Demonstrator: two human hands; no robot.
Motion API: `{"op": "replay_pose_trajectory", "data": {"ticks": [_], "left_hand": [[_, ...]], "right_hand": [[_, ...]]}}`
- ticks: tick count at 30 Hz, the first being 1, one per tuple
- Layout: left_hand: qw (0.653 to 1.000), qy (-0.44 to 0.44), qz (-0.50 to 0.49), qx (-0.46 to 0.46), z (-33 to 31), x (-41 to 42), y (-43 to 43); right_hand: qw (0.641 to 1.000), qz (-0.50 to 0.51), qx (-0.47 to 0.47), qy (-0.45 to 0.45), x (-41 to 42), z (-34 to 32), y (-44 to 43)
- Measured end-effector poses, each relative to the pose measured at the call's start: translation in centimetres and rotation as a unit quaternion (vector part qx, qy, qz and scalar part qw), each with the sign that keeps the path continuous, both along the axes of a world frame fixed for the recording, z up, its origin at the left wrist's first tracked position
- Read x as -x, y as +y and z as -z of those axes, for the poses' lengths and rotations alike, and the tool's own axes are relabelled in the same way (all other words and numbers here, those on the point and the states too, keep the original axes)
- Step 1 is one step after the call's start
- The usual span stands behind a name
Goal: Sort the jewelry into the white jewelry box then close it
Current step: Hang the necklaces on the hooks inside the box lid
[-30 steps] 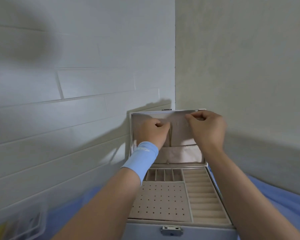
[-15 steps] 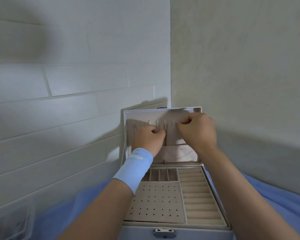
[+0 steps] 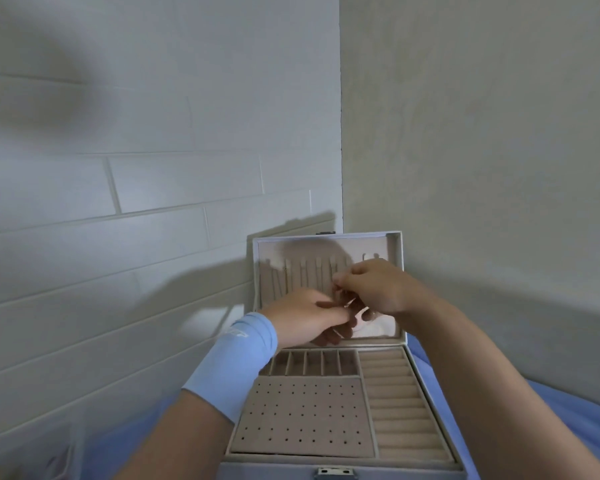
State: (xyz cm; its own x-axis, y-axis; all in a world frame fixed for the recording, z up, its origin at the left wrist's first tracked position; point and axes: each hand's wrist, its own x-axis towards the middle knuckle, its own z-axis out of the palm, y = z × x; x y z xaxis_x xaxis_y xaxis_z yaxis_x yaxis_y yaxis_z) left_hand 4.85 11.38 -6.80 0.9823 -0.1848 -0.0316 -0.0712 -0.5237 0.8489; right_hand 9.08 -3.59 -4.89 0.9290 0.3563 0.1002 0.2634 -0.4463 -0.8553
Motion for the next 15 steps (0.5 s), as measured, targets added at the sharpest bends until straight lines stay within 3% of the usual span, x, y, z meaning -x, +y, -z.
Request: {"op": "replay_pose_trajectory", "data": {"ticks": [2,4,8,10,15], "left_hand": [[0.998,-0.016,-0.048,-0.044,0.0,-0.2,0.2],[0.995,-0.036,-0.091,-0.033,0.2,-0.3,-0.1],[0.986,0.030,-0.032,0.161,0.3,0.1,-1.7],[0.975,0.057,0.003,0.214,0.3,0.4,-2.2],[0.991,0.024,-0.052,0.122,0.2,0.6,-1.7]], "right_hand": [[1.000,0.018,0.008,-0.017,0.1,-0.4,-0.4],[0.998,0.033,0.021,-0.046,0.3,-0.8,-0.8],[0.990,0.041,0.063,-0.118,0.7,-1.4,-1.2],[0.989,0.035,0.067,-0.127,0.9,-1.6,-1.5],[0.991,0.007,0.078,-0.113,0.9,-1.9,-2.5]]}}
